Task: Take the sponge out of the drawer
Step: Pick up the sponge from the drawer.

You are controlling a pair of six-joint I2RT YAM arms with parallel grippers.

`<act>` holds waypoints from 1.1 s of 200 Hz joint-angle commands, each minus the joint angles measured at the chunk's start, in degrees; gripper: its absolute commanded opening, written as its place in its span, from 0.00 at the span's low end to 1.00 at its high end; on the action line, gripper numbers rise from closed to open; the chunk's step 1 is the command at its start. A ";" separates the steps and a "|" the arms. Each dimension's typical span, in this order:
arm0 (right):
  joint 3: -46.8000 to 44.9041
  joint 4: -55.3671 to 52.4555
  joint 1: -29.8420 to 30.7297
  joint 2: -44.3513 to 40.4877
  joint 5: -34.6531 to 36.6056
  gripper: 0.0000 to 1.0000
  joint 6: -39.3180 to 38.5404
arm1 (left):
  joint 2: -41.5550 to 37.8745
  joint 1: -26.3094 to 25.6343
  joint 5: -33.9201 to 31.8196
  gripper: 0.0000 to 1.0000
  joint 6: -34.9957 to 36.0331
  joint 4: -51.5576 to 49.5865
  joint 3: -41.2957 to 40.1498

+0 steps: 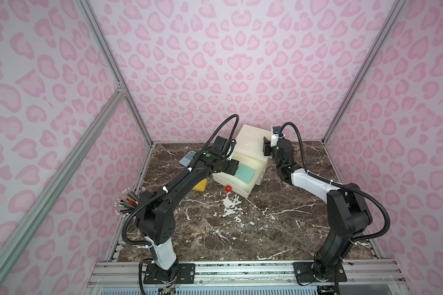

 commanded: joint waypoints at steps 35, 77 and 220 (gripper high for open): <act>-1.36 -15.11 0.03 1.63 0.23 0.56 -1.15 | 2.51 0.81 7.02 0.65 0.51 0.56 1.46; -0.87 -15.42 0.13 1.92 0.22 0.56 -1.15 | 3.76 0.81 7.08 0.62 0.73 -0.33 2.30; -0.87 -15.74 0.13 2.27 0.57 0.56 -1.15 | 0.89 0.72 6.94 0.02 -0.91 -0.55 1.03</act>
